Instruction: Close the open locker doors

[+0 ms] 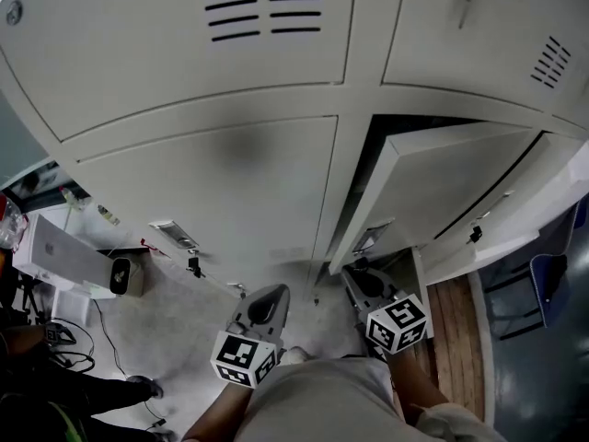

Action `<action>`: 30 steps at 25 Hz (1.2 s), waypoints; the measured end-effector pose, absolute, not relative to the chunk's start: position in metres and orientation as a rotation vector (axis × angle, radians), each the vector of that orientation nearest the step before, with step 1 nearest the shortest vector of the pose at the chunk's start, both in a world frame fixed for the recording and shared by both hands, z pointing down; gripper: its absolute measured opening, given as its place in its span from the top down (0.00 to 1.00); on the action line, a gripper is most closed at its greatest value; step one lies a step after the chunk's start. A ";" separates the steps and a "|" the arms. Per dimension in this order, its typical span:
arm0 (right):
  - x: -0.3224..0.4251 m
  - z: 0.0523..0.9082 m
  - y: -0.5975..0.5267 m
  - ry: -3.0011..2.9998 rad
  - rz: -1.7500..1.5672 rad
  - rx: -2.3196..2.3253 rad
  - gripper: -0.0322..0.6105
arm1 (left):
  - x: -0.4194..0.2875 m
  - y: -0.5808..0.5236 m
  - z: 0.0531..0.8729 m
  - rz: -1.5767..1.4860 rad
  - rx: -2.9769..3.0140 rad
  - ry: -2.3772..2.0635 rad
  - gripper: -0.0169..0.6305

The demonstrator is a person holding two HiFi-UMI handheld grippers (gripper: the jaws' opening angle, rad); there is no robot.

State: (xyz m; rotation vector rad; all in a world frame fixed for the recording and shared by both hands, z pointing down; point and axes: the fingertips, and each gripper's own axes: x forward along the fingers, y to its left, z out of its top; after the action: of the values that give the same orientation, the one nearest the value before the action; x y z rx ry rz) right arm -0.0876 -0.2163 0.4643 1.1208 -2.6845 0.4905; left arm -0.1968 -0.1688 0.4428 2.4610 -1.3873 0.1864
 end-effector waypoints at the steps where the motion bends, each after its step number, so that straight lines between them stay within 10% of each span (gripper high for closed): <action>1: -0.089 0.464 -0.218 -2.683 0.489 1.122 0.91 | -0.199 -0.169 0.443 0.186 2.461 -1.389 0.95; 30: -0.097 0.462 -0.255 -2.680 0.475 1.175 0.91 | -0.227 -0.173 0.444 0.195 2.435 -1.430 0.95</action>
State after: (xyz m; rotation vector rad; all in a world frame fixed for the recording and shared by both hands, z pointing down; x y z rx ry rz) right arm -0.0970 -0.2552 0.4617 1.1748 -2.6802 0.4749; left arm -0.2275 -0.1730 0.4443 2.4352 -1.4297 0.1952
